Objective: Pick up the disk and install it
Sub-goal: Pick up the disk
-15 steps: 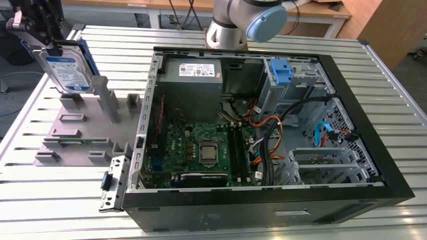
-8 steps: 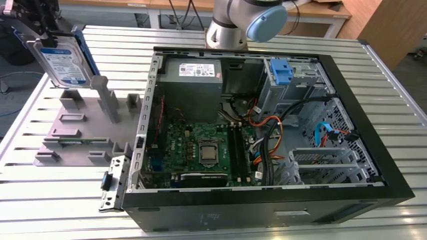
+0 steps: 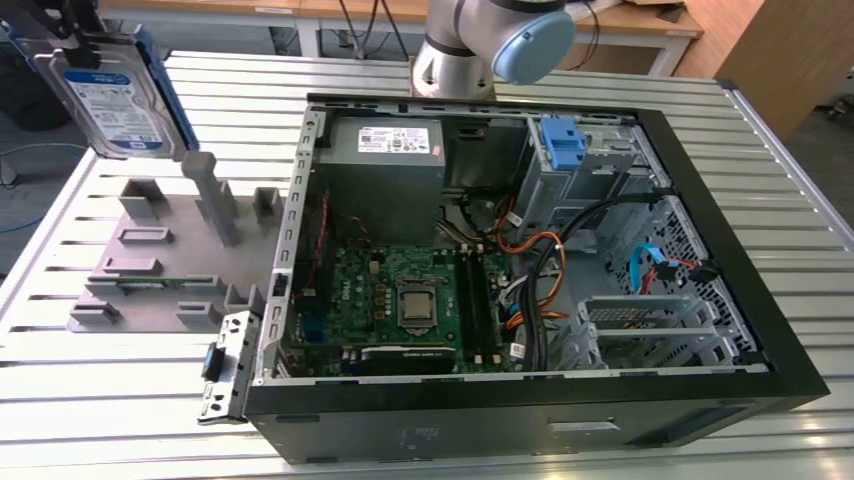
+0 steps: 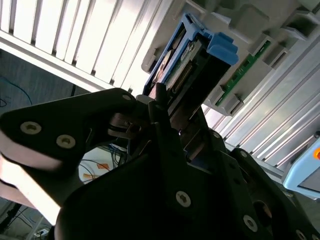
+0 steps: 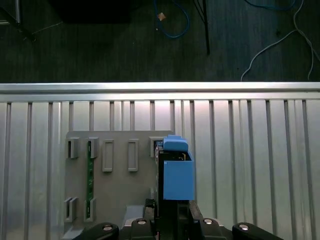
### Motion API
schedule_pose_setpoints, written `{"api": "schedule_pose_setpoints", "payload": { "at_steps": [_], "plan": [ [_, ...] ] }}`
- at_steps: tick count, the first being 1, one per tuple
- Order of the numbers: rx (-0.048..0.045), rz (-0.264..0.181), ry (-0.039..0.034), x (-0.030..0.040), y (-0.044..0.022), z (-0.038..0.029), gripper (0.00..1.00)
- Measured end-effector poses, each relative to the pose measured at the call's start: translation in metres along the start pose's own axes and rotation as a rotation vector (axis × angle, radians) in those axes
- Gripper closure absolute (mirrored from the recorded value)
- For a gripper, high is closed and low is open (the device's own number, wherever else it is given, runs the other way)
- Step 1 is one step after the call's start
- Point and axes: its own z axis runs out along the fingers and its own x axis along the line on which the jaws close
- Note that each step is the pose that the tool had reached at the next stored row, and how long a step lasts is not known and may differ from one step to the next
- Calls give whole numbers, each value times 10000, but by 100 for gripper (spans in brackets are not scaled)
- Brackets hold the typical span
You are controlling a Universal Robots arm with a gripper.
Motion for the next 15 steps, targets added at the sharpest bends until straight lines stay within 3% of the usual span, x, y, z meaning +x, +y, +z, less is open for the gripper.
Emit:
{"api": "schedule_pose_setpoints", "payload": {
  "at_steps": [15],
  "plan": [
    [2,0,-1,-31,33,-528,65]
  ]
}}
